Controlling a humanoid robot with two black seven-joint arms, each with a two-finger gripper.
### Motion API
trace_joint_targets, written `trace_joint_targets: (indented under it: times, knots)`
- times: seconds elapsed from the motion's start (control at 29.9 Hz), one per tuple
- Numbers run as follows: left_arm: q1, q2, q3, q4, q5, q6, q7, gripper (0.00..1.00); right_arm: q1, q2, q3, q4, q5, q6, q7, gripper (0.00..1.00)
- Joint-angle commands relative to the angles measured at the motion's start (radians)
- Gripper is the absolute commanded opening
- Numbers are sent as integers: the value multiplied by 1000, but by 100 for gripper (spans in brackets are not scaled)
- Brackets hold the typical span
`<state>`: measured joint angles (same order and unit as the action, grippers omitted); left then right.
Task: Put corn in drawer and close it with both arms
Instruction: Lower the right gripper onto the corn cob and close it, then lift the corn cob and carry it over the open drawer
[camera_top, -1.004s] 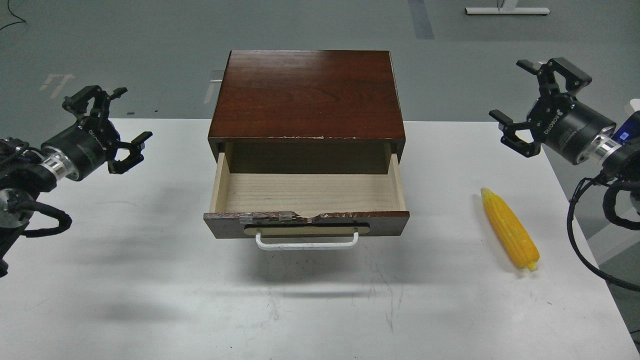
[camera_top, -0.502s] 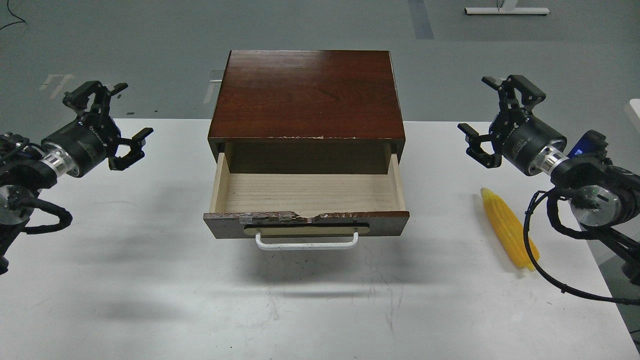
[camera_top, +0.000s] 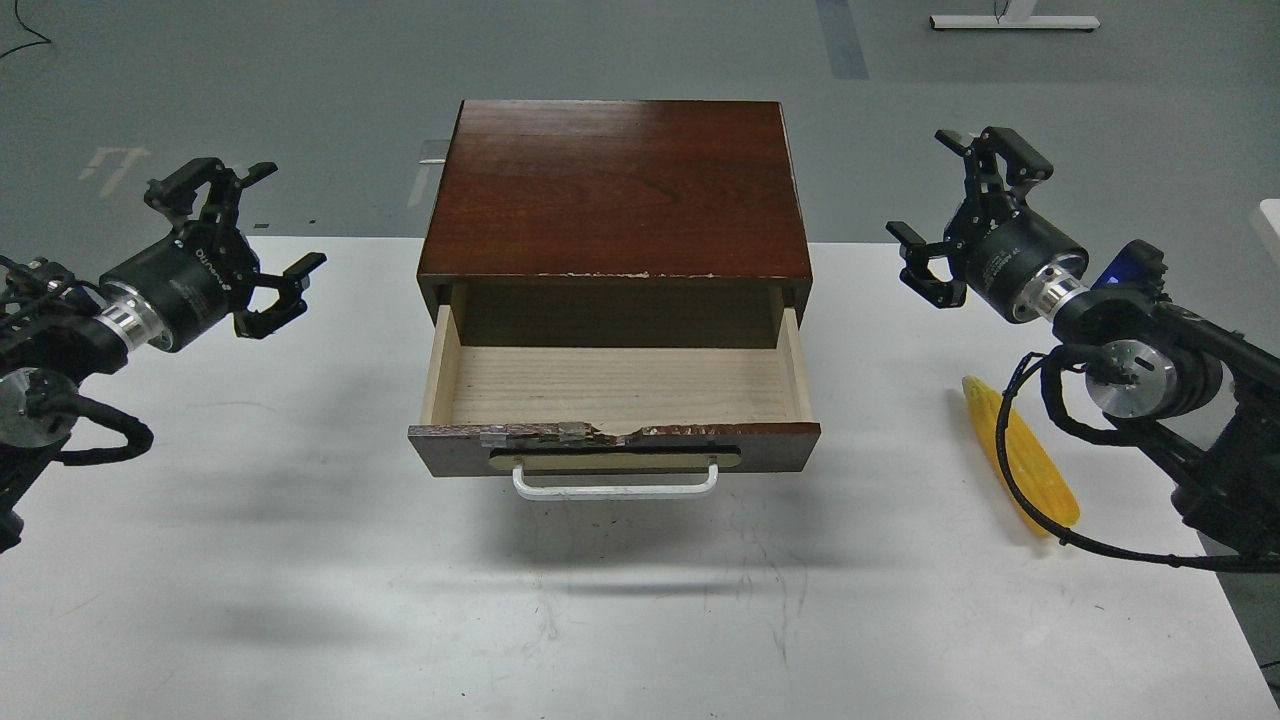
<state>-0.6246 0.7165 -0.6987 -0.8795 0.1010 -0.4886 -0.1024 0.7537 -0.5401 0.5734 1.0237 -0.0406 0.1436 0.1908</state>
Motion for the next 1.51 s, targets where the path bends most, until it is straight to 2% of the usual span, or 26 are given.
trace_joint_targets:
  times: [0.0,0.13,0.2,0.27,0.3,0.33,0.4,0.44,0.54,0.7,0.9,1.07,1.14,1.21,1.24,1.31,1.34,1.37,1.41,1.47]
  knots:
    - [2,15,-1,-1,0,0,0,98,-16,-9,19,6,16,5,1,100]
    - [8,15,1,-1,0,0,0,98,-43,-46,43,1,-2,120,-10,100]
    - [8,17,1,-1,0,0,0,98,-37,-69,19,6,-25,134,-14,100]
    - [9,18,2,-1,0,0,0,98,7,-145,-90,15,-225,111,-19,99]
    - [9,18,4,-1,2,0,0,98,33,-167,-124,15,-320,96,-19,99]
    - [11,18,5,-1,3,0,0,98,76,-205,-194,15,-529,43,-18,98]
    - [11,17,7,-1,3,0,0,98,105,-234,-268,16,-773,-34,-11,96]
    - [13,15,8,-1,3,0,0,98,122,-256,-332,19,-984,-117,-8,96]
    - [13,14,10,-1,6,0,0,98,128,-331,-421,83,-1258,-235,-7,96]
    - [26,11,10,1,8,0,0,98,124,-400,-518,150,-1430,-236,9,96]
    - [51,17,13,1,9,0,1,98,90,-386,-632,153,-1455,-237,18,96]
    - [62,34,13,1,9,0,0,98,44,-339,-642,125,-1455,-239,18,94]
    - [62,40,13,1,9,0,0,98,23,-319,-644,116,-1455,-239,16,88]
    - [62,43,10,1,9,0,0,98,-5,-285,-646,92,-1455,-239,15,77]
    - [62,43,10,1,9,0,0,98,-5,-285,-646,91,-1455,-239,15,77]
    - [62,46,10,1,9,0,0,98,-22,-270,-655,90,-1455,-239,15,41]
    - [62,49,10,1,9,0,0,98,-22,-268,-656,90,-1455,-240,16,29]
    - [62,51,10,1,9,0,0,98,-19,-270,-656,90,-1455,-248,16,8]
    - [63,52,10,1,9,0,1,98,-13,-273,-656,93,-1455,-257,16,0]
    - [63,55,10,1,9,0,1,98,-2,-274,-655,93,-1454,-277,18,0]
